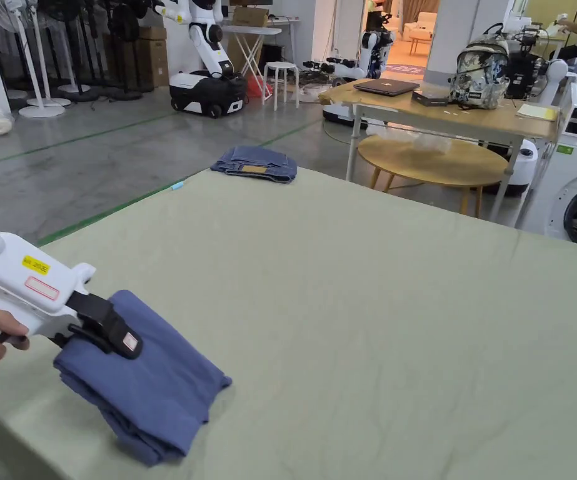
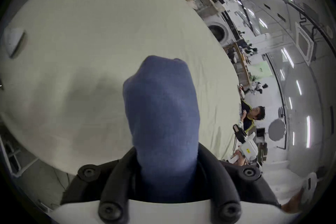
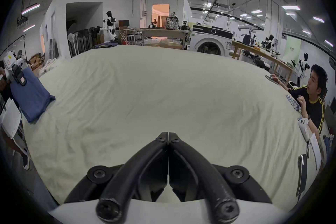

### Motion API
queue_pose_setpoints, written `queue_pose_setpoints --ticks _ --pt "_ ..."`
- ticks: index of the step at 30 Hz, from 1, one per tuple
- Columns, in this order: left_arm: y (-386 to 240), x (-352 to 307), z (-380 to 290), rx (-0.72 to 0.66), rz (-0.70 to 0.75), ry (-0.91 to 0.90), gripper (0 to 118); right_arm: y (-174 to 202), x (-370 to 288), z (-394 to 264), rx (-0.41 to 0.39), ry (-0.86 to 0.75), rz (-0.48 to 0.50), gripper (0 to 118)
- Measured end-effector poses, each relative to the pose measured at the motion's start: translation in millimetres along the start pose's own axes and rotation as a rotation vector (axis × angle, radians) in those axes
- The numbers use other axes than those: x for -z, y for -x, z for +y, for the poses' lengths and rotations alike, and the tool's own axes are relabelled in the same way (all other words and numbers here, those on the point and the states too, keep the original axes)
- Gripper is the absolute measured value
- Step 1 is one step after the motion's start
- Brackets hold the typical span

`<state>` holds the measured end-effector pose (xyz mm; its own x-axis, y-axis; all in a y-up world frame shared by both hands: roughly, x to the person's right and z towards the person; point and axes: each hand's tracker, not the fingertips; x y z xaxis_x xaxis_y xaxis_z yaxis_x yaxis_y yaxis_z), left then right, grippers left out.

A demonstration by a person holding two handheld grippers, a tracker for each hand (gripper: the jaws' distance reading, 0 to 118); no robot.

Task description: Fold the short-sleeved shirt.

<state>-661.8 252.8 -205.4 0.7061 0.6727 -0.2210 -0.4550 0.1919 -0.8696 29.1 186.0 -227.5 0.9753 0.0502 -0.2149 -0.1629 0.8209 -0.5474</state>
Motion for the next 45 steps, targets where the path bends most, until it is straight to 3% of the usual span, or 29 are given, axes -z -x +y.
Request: queue_pose_setpoints --ticks 6,8,10,12,14,15,23,25,29,34,38,41,45 --pt "25 -5 2 -0.083 0.108 0.008 15 2 0 -1 -0.008 0.014 -0.012 0" --pt "28 0 0 -0.071 0.081 0.002 15 2 1 -1 -0.01 0.017 -0.012 0" --pt "33 1 7 -0.06 0.162 0.008 26 1 1 -1 -0.01 0.019 -0.013 0" --pt "29 0 9 -0.001 0.222 0.002 48 1 2 0 -0.013 0.019 -0.016 0" --pt "2 0 -4 0.006 0.298 -0.007 54 0 2 1 -0.012 0.018 -0.014 0" --pt "-1 -3 -4 0.008 0.33 -0.016 64 0 1 1 -0.012 0.017 -0.014 0" --pt "3 -1 11 0.162 0.634 -0.075 69 1 0 4 -0.011 0.005 -0.009 0" --pt "-3 2 8 0.221 0.667 -0.136 69 0 -1 5 -0.007 0.003 -0.007 0" --pt "-15 20 -3 0.21 0.656 -0.147 68 -1 -4 5 -0.004 -0.005 -0.007 0" --pt "-49 66 -31 0.247 0.461 -0.196 36 -8 -7 5 0.013 -0.015 -0.013 0" --pt "-93 107 -60 0.397 0.406 -0.264 13 -18 -9 5 0.033 -0.027 -0.023 0" --pt "-132 137 -83 0.492 0.44 -0.351 5 -27 -12 7 0.057 -0.045 -0.037 0" --pt "-177 176 -117 0.467 0.362 -0.469 2 -39 -19 11 0.088 -0.076 -0.064 0"
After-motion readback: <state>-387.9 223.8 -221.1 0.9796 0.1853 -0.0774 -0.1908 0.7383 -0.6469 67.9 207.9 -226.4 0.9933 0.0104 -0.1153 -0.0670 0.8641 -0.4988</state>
